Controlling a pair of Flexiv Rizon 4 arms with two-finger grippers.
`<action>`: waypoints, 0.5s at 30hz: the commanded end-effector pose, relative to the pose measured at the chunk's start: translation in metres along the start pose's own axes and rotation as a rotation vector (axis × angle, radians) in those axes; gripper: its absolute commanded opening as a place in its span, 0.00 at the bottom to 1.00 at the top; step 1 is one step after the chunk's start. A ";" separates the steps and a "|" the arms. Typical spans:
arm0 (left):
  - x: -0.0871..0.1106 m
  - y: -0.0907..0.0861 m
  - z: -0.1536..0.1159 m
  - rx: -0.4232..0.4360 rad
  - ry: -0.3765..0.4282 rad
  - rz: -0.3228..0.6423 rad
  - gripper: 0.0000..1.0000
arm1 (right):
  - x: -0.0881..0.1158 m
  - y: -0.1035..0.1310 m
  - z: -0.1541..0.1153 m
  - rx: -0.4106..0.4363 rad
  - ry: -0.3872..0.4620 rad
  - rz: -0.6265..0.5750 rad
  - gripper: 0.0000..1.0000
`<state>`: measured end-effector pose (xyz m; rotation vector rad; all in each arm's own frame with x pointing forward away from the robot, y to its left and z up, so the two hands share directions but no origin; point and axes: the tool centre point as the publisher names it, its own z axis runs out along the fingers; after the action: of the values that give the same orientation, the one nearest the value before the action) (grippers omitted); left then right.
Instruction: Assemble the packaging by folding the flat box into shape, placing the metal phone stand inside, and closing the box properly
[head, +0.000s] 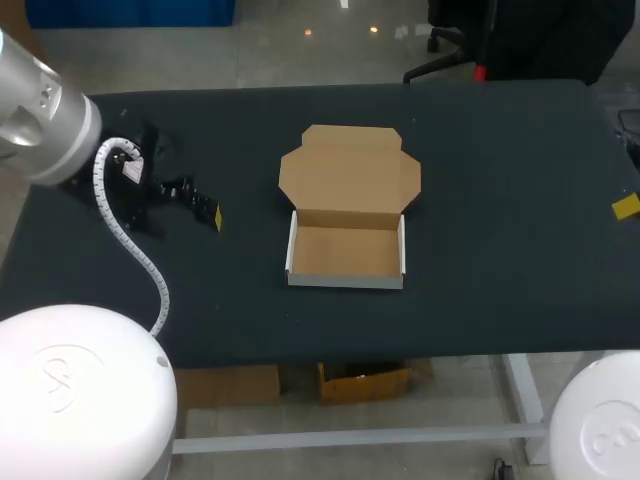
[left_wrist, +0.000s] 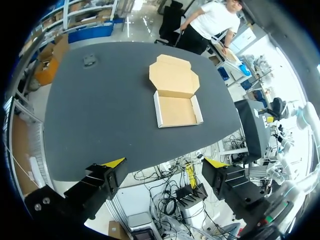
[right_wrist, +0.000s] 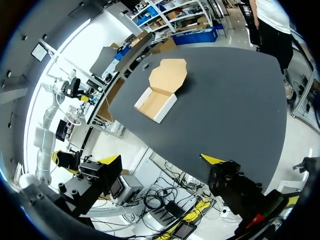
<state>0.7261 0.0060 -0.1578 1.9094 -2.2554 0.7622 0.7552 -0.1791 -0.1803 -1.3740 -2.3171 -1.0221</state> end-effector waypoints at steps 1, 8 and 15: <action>0.008 -0.004 -0.008 -0.006 -0.030 0.000 1.00 | 0.017 -0.001 -0.009 0.003 -0.049 0.003 1.00; 0.010 -0.004 -0.009 0.006 -0.029 0.000 1.00 | 0.020 -0.001 -0.013 -0.001 -0.066 0.021 1.00; 0.008 -0.006 -0.007 0.008 -0.039 -0.017 1.00 | 0.017 0.000 -0.010 0.009 -0.062 0.026 1.00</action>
<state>0.7274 0.0026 -0.1464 1.9549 -2.2571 0.7485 0.7450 -0.1755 -0.1630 -1.4443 -2.3380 -0.9782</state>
